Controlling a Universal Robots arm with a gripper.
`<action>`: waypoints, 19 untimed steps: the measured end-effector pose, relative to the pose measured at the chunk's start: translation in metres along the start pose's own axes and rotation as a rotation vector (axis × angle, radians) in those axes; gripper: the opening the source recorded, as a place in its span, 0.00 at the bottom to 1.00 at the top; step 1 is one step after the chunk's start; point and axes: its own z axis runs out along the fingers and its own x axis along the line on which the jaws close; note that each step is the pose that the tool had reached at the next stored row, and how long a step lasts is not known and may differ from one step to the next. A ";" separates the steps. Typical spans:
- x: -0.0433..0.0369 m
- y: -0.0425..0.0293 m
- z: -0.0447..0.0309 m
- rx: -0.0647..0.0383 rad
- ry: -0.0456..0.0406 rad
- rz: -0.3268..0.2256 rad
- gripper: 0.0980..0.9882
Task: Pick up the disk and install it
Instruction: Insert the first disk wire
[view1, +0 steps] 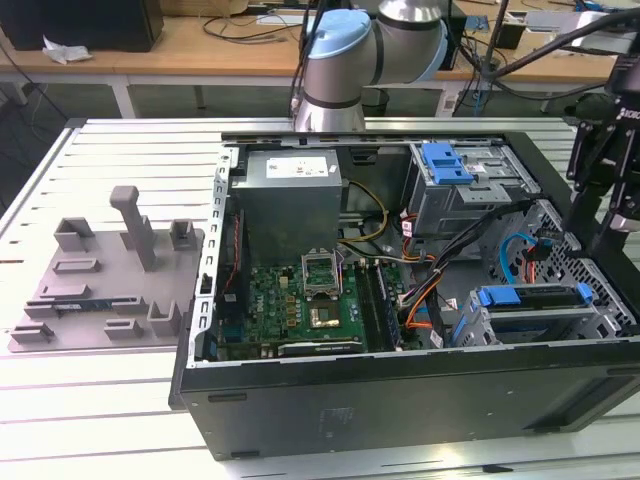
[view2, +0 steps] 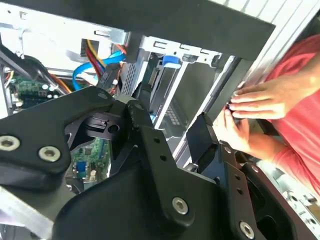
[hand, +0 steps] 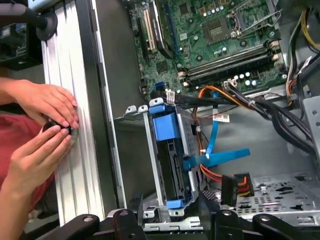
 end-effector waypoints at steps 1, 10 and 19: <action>-0.0032 -0.0004 -0.0009 0.003 0.0157 0.003 0.52; -0.0388 0.0055 -0.0079 0.018 0.1008 0.017 0.52; -0.0564 0.0073 0.0008 0.020 0.1004 0.018 0.52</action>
